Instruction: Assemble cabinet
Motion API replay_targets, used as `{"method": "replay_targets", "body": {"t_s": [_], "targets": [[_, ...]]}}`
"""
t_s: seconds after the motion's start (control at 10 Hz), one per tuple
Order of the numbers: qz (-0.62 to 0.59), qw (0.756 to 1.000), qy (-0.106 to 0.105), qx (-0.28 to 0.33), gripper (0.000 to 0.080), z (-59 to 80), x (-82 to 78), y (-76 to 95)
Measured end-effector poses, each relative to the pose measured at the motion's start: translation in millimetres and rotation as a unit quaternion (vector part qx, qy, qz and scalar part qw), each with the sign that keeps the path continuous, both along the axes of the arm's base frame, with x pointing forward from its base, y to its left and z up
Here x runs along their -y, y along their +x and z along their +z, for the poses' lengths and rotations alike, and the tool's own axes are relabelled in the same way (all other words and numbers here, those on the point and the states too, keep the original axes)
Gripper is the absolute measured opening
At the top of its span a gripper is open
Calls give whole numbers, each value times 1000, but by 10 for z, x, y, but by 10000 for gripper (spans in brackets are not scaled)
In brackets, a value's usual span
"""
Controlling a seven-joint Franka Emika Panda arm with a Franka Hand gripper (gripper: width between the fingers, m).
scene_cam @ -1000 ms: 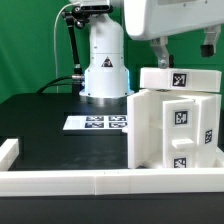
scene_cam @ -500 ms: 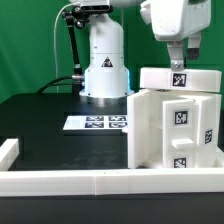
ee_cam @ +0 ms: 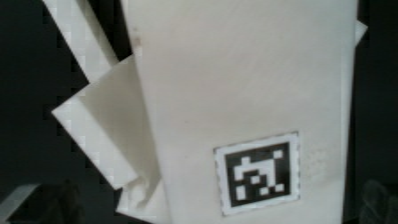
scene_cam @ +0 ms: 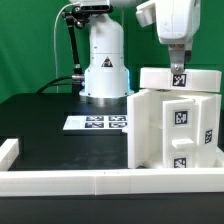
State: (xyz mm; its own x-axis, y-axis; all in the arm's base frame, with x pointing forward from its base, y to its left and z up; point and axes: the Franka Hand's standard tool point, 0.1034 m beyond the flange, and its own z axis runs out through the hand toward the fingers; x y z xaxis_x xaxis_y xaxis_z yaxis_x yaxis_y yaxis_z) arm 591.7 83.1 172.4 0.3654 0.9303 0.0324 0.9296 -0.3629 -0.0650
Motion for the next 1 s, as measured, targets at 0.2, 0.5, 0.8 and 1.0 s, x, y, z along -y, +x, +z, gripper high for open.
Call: {"method": "replay_targets", "body": {"t_s": [0.2, 0.5, 0.8, 1.0], "targets": [[-1, 1000, -1, -1, 797, -62, 15, -42], [-7, 1000, -2, -3, 797, -130, 98, -83], [-19, 1000, -3, -4, 751, -135, 143, -81], [-21, 1000, -3, -4, 560, -135, 160, -79]]}}
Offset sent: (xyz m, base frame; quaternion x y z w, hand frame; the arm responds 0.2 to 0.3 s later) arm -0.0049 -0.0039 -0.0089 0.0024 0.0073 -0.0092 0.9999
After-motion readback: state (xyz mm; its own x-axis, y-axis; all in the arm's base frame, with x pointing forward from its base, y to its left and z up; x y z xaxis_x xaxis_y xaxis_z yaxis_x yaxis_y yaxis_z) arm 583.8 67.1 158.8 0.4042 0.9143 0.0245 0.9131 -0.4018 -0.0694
